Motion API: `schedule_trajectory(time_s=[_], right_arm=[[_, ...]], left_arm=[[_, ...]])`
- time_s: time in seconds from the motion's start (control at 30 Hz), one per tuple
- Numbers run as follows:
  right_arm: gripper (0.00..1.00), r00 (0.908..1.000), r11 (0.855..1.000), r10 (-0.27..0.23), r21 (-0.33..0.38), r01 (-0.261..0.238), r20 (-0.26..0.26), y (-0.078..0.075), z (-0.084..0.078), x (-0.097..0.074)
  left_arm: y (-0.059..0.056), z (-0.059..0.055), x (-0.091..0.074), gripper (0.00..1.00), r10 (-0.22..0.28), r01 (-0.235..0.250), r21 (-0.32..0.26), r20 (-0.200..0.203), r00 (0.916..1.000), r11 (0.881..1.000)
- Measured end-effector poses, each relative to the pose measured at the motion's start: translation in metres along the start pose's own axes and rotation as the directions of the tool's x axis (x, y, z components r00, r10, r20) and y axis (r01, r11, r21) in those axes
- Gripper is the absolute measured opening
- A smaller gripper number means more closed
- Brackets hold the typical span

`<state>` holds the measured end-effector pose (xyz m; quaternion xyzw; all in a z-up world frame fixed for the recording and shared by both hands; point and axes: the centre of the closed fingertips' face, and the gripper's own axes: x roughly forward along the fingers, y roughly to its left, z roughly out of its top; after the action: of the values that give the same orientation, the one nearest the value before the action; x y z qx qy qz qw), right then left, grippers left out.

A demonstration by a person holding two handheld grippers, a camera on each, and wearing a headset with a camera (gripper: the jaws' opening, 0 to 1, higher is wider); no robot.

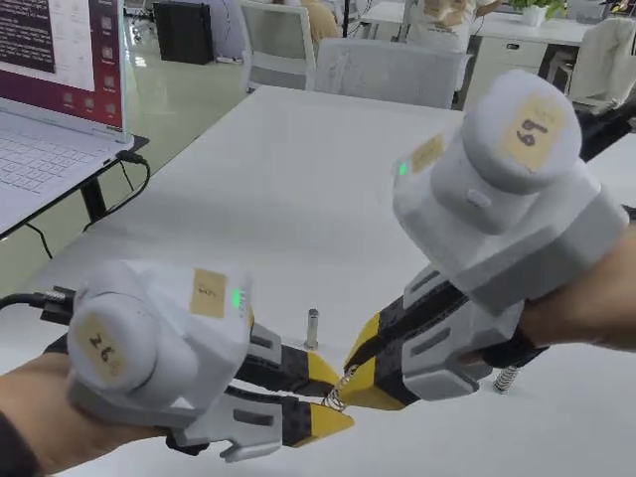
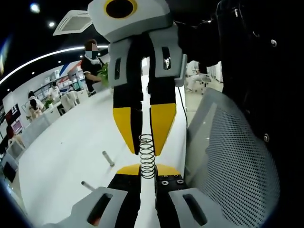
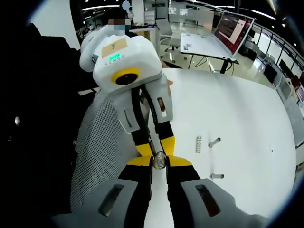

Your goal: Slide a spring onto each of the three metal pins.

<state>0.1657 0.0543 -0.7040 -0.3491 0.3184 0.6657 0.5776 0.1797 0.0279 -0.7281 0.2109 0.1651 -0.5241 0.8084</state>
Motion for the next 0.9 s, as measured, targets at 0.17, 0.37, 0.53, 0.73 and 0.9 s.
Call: schedule_trajectory(time_s=[0.17, 0.37, 0.53, 0.73, 0.9], right_arm=[[0.09, 0.9988, 0.999, -0.001, -0.043, -0.001, -0.049, 0.001, -0.004, 0.005], [0.09, 0.9974, 0.999, 0.008, -0.050, -0.012, -0.072, 0.002, -0.007, 0.008], [0.09, 0.9964, 0.999, 0.016, -0.044, -0.020, -0.084, 0.001, -0.011, 0.009], [0.09, 0.9946, 0.999, 0.016, -0.038, -0.020, -0.103, 0.000, -0.013, 0.008], [0.09, 0.9940, 0.999, 0.021, -0.039, -0.026, -0.108, 0.000, -0.012, 0.007]], left_arm=[[-0.001, 0.004, 0.000, 0.02, -0.003, 0.003, -0.006, 0.010, 0.9999, 1.000], [-0.002, 0.006, 0.000, 0.02, -0.005, 0.005, -0.022, 0.019, 0.9998, 1.000], [-0.001, 0.003, 0.001, 0.02, -0.004, 0.004, -0.023, 0.013, 0.9999, 1.000], [-0.001, 0.004, 0.005, 0.03, -0.008, 0.009, -0.059, 0.033, 0.9994, 0.998], [0.001, 0.004, 0.004, 0.06, -0.010, 0.014, -0.092, 0.051, 0.9986, 0.996]])
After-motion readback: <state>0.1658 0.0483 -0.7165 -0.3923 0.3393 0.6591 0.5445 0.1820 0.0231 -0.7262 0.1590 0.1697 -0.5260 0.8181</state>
